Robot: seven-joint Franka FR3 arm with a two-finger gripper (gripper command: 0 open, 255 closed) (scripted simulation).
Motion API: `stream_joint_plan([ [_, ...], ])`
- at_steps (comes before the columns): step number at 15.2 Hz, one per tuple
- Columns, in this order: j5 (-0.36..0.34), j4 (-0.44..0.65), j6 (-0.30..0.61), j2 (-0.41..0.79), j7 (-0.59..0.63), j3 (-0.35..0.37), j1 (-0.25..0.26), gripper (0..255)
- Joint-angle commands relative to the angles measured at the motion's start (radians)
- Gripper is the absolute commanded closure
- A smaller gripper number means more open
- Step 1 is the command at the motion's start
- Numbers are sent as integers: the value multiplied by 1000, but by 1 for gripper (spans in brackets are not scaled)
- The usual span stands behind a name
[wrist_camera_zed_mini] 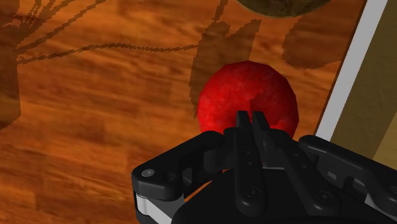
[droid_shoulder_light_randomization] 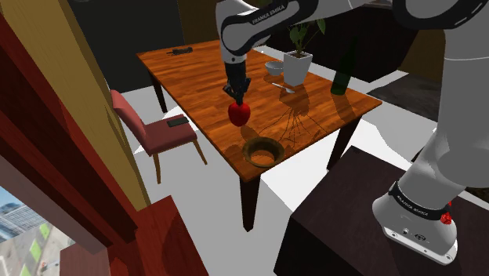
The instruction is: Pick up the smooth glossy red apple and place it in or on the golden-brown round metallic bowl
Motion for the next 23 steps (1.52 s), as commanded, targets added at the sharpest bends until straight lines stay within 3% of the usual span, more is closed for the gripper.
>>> stream_joint_plan([
  [1,2,15,-22,-7,0,1,1,255],
  [11,8,96,-131,-35,-8,4,2,255],
  [23,87,-364,-125,-493,48,49,28,255],
])
